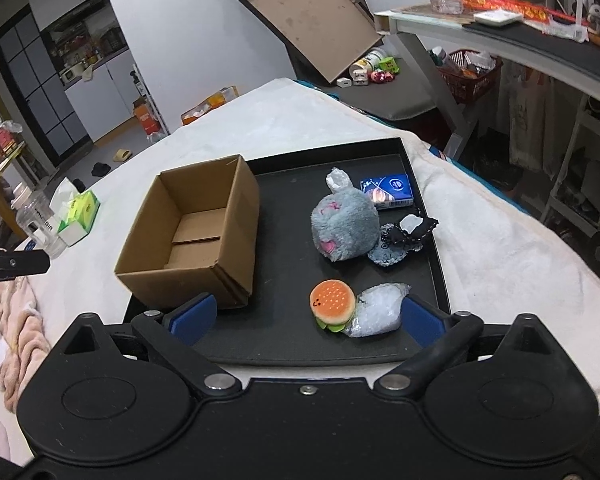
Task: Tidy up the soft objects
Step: 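Move the right tool down toward the clear plastic bag of stuffing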
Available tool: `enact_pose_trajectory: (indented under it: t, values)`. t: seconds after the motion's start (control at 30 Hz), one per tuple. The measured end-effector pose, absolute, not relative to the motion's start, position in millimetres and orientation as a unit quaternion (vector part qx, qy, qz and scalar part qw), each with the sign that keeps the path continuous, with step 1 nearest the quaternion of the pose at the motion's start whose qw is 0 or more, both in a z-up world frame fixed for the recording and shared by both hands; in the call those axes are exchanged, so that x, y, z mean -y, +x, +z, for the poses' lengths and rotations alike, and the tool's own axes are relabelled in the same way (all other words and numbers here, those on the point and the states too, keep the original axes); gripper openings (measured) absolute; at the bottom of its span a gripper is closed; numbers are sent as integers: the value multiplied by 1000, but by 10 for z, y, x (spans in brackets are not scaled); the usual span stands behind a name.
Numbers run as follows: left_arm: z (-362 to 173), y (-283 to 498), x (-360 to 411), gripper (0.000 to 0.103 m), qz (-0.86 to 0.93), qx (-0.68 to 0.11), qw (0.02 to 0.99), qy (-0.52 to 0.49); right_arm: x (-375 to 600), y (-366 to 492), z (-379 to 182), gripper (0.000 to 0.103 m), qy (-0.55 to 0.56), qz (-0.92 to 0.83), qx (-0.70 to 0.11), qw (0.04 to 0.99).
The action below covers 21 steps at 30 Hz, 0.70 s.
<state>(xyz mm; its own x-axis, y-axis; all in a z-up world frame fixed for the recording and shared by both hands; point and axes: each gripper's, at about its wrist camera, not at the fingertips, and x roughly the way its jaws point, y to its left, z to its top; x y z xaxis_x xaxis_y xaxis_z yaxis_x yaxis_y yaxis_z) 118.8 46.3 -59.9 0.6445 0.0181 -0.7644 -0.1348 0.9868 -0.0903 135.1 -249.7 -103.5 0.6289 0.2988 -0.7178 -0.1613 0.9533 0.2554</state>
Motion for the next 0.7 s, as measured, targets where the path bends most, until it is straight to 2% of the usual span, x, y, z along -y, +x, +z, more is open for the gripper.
enact_pose_trajectory:
  t: [0.13, 0.27, 0.47, 0.53, 0.6, 0.7]
  values:
    - [-703, 1283, -522, 93, 45, -431, 897, -86, 2521, 1479, -1148, 91, 94, 131, -419, 894]
    - [-774, 1364, -475, 92, 50, -432, 898, -60, 2537, 1589, -1262, 87, 99, 130, -428, 889]
    - [-871, 1514, -431, 91, 46, -426, 901, -67, 2574, 1738, -1428, 86, 108, 119, -441, 883]
    - [-924, 1576, -414, 89, 46, -425, 902, -56, 2595, 1790, -1495, 86, 110, 114, -445, 881]
    - [-984, 1640, -411, 81, 50, -430, 900, -50, 2619, 1845, -1565, 85, 111, 109, -450, 879]
    - [-1077, 1720, -449, 76, 53, -436, 896, -69, 2651, 1933, -1694, 80, 118, 99, -460, 875]
